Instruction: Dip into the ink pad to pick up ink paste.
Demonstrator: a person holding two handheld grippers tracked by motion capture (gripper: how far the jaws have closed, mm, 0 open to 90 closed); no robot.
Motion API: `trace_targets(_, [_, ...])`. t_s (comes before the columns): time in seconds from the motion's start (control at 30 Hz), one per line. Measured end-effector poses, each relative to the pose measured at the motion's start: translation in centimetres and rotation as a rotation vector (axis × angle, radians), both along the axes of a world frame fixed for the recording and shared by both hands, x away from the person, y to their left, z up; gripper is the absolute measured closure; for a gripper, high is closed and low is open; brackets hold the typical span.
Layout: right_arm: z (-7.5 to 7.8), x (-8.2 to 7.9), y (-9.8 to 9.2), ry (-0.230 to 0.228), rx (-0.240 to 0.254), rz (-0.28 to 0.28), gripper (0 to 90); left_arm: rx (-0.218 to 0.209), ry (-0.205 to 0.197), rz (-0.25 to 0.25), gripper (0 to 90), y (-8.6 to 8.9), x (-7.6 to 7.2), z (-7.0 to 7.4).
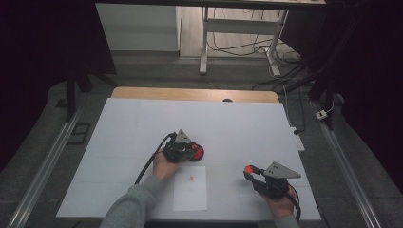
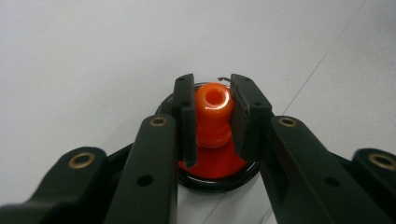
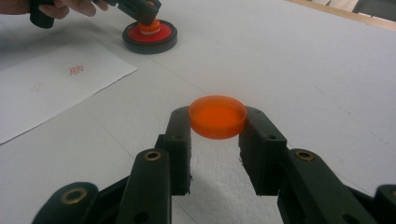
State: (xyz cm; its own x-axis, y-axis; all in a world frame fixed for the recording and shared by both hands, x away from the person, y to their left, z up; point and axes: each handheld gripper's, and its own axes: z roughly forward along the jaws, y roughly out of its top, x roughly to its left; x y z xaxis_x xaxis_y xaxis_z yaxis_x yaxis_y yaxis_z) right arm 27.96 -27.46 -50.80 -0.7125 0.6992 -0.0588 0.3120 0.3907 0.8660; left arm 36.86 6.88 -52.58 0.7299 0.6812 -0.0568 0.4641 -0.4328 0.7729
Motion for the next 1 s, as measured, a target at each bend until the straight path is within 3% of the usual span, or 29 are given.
trace_targets(0.77, [0.0,0.0,0.1,0.001,-0.004,-0.002,64.6,0.002,0.003,0.009,73.1,-0.1,-0.1,0.1])
trace_targets(0.9, [0.0,0.0,0.0,-0.001,0.001,0.003,64.6,-0.032,0.024,0.008,72.8,0.5,0.1,0.2])
trace_targets(1.0, [0.1,-0.1,-0.1,-0.003,0.007,-0.002,64.6,-0.077,0.002,0.012,72.9,1.2,0.0,0.8])
